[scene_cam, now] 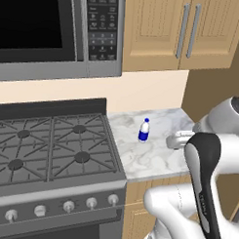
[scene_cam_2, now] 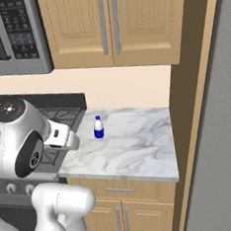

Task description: Take the bottled waters from the counter and place them in the freezer to freeze. Close the freezer door after placing the bottles.

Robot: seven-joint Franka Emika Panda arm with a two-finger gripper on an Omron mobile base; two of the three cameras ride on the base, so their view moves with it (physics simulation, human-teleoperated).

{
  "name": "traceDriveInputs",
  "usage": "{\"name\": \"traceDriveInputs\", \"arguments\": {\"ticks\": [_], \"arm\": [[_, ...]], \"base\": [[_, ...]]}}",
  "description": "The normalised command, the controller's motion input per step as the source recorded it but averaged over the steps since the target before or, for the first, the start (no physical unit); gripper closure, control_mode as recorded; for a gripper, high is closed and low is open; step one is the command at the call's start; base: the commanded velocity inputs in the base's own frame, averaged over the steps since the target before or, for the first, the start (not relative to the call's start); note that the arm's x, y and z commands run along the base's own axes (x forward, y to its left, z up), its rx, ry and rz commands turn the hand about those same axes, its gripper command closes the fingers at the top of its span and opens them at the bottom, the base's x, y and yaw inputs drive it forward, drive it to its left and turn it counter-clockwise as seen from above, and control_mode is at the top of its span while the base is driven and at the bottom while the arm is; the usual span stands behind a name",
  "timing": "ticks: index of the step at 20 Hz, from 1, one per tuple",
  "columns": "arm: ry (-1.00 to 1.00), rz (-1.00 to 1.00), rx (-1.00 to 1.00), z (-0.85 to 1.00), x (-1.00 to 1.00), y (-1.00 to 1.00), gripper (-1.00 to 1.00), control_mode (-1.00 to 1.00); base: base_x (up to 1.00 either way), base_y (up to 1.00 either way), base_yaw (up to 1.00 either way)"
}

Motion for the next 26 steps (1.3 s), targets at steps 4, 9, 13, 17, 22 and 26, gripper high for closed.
{"name": "traceDriveInputs", "arguments": {"ticks": [4, 9, 13, 17, 22, 26], "arm": [[-0.06, 0.01, 0.00, -0.30, 0.62, -0.10, -1.00, -1.00], [-0.09, 0.06, 0.00, -0.20, 0.61, -0.14, -1.00, -1.00], [-0.04, 0.07, 0.00, -0.17, 0.55, -0.26, -1.00, -1.00], [-0.01, 0.14, 0.00, -0.19, 0.44, -0.07, -1.00, -1.00], [0.00, 0.14, 0.00, -0.15, 0.51, 0.00, -1.00, -1.00], [0.00, 0.14, 0.00, -0.09, 0.42, 0.00, -1.00, -1.00]], "base": [[0.00, 0.00, 0.00], [0.00, 0.00, 0.00], [0.00, 0.00, 0.00], [0.00, 0.00, 0.00], [0.00, 0.00, 0.00], [0.00, 0.00, 0.00]]}}
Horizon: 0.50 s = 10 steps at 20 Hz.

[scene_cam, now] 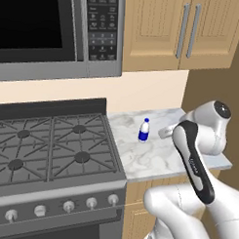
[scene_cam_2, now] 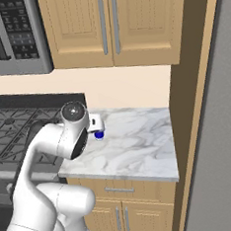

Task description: Take the bottled waters from the counter and place them in the freezer to freeze. Close the freezer door after placing the bottles.

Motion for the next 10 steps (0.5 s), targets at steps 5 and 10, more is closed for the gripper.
{"name": "traceDriveInputs", "arguments": {"ticks": [5, 10], "arm": [[0.01, 0.07, 0.00, -0.06, 0.05, 0.00, -1.00, -1.00], [0.01, 0.07, 0.00, -0.11, 0.13, -0.07, -1.00, -1.00]], "base": [[0.00, 0.00, 0.00], [0.00, 0.00, 0.00]]}}
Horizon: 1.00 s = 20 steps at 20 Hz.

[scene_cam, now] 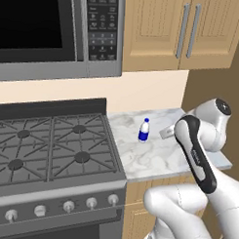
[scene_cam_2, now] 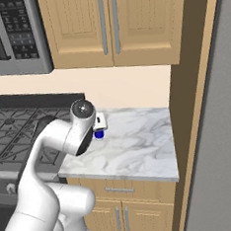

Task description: Take the bottled waters from the counter and place them in the freezer to freeze. Close the freezer door after placing the bottles.

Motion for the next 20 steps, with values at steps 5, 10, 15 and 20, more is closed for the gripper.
{"name": "traceDriveInputs", "arguments": {"ticks": [5, 10, 15, 20], "arm": [[0.00, 0.06, 0.00, -0.22, 0.25, -0.24, -1.00, -1.00], [-0.07, 0.08, 0.00, -0.29, 0.21, -0.26, -1.00, -1.00], [-0.04, 0.08, 0.02, -0.17, 0.23, -0.17, -1.00, -1.00], [-0.01, 0.14, 0.14, -0.13, 0.18, 0.00, -1.00, -1.00]], "base": [[0.00, 0.00, 0.00], [0.00, 0.00, 0.00], [0.00, 0.00, 0.00], [0.00, 0.00, 0.00]]}}
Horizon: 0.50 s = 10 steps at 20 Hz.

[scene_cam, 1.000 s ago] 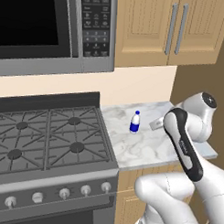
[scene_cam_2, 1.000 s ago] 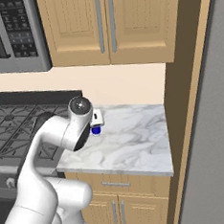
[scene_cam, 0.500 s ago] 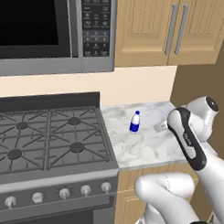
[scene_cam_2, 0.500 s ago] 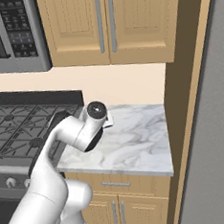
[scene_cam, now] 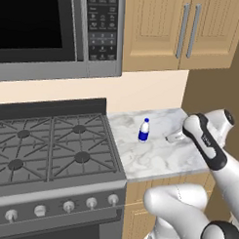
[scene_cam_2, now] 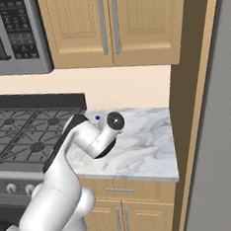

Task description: Take the bottled waters from the counter and place them in the freezer to freeze. Close the freezer door after placing the bottles.

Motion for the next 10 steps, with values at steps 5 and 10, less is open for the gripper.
{"name": "traceDriveInputs", "arguments": {"ticks": [5, 10], "arm": [[-0.10, 0.12, 0.03, -0.17, 0.30, -0.01, -1.00, -1.00], [-0.11, 0.00, 0.00, -0.14, 0.38, 0.00, -1.00, -1.00]], "base": [[0.00, 0.00, 0.00], [0.00, 0.00, 0.00]]}}
